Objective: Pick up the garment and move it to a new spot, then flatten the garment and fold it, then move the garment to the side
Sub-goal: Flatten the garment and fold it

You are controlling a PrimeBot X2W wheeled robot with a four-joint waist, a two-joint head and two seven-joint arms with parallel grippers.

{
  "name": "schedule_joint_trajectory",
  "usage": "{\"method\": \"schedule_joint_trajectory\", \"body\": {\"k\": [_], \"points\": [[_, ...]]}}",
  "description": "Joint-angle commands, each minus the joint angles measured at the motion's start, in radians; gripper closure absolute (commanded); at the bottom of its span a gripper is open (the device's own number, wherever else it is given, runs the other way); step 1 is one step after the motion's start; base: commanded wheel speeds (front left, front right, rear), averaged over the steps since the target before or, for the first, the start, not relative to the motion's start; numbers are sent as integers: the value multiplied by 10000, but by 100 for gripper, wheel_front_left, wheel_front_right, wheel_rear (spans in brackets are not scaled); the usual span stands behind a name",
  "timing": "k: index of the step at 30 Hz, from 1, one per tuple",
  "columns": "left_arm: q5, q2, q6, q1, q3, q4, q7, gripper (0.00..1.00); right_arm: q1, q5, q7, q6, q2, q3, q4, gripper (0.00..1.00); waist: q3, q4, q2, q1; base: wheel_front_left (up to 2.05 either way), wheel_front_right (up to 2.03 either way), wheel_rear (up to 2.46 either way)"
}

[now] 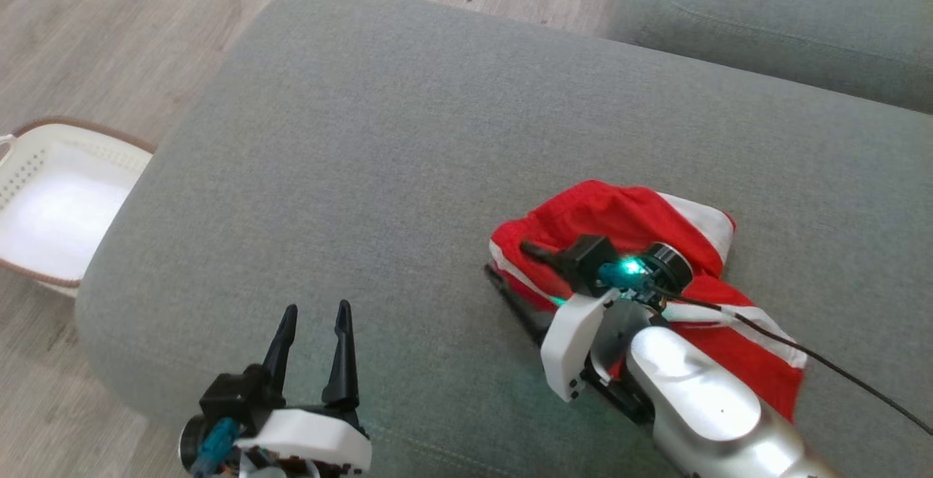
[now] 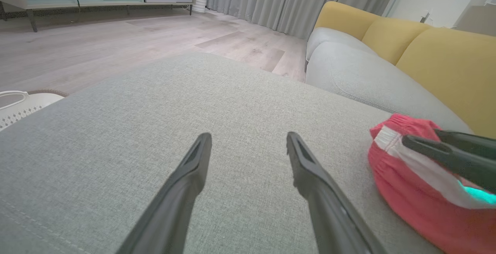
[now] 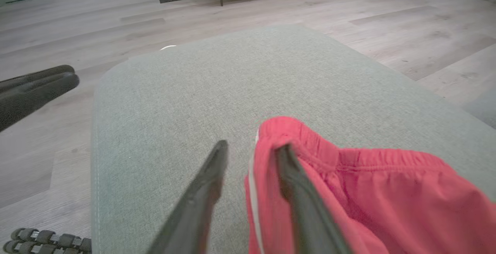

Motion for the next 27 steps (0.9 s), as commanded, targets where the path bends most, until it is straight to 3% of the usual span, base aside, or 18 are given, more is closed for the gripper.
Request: {"method": "schedule_joint_trajectory", "body": {"k": [1,8,12,27], "points": [[155,4,-13,-328,449,-246,-122,0,-348,90,-289,65,203,-23,-162,0,-58,-115,0,0,0,0,0],[242,25,-59,-209,385,-195,-121,0,-150,54,-1133,65,227,-950,3,0,-343,-565,0,0,0,0,0],[266,95,-69,-175,325,-193,-76,0,264,-290,-1599,65,140,-2073,-223,0,-562,-914,0,0,0,0,0],[253,289,-5,4,193,-399,79,0,3280,-1940,-1609,65,330,-6037,-2647,0,-991,-1841,0,0,0,0,0]]}}
